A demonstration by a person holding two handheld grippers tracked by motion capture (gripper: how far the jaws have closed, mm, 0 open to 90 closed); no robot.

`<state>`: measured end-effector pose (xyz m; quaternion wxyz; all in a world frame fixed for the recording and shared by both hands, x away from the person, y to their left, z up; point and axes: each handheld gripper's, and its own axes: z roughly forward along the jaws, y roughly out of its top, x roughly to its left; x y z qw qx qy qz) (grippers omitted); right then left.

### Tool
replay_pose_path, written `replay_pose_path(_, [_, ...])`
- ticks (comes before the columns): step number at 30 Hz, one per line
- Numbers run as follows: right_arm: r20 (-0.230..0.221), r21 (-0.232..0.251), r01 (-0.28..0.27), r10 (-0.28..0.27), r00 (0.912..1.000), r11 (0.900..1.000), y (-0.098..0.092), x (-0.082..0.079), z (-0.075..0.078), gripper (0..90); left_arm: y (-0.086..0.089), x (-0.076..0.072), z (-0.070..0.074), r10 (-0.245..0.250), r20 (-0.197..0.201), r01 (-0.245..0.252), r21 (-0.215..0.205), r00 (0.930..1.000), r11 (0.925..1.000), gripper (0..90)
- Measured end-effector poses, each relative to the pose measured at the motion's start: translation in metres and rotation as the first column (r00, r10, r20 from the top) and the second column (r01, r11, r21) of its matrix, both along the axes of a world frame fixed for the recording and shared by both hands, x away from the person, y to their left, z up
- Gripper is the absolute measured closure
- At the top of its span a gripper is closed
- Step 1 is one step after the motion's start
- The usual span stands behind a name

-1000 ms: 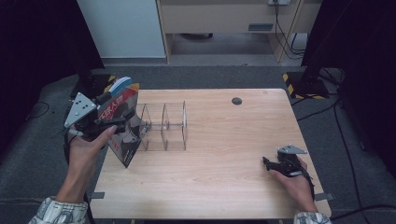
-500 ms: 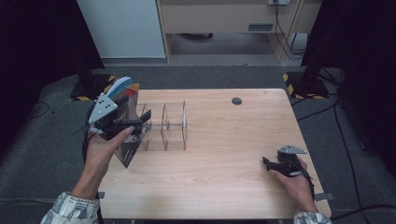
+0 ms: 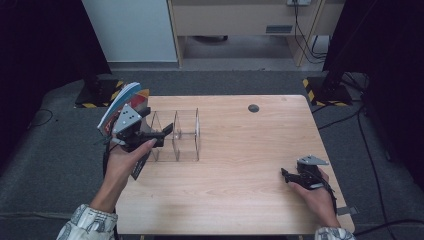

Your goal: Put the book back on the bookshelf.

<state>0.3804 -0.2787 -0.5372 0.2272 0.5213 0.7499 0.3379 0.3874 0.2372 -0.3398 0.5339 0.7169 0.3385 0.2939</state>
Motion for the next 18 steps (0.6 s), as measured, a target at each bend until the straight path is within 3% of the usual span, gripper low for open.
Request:
replay_pose_path(7, [0.0, 0.001, -0.001, 0.001, 1.0, 1.0, 0.0, 0.0, 0.0, 28.8, -0.017, 0.007, -0.021, -0.024, -0.05, 0.025, 0.02, 0.9984, 0.9995, 5.2])
replay_pose_path(18, [0.002, 0.0, -0.001, 0.001, 1.0, 1.0, 0.0, 0.0, 0.0, 28.6, -0.039, 0.006, -0.037, -0.065, -0.081, 0.069, 0.04, 0.9946, 0.9968, 5.2])
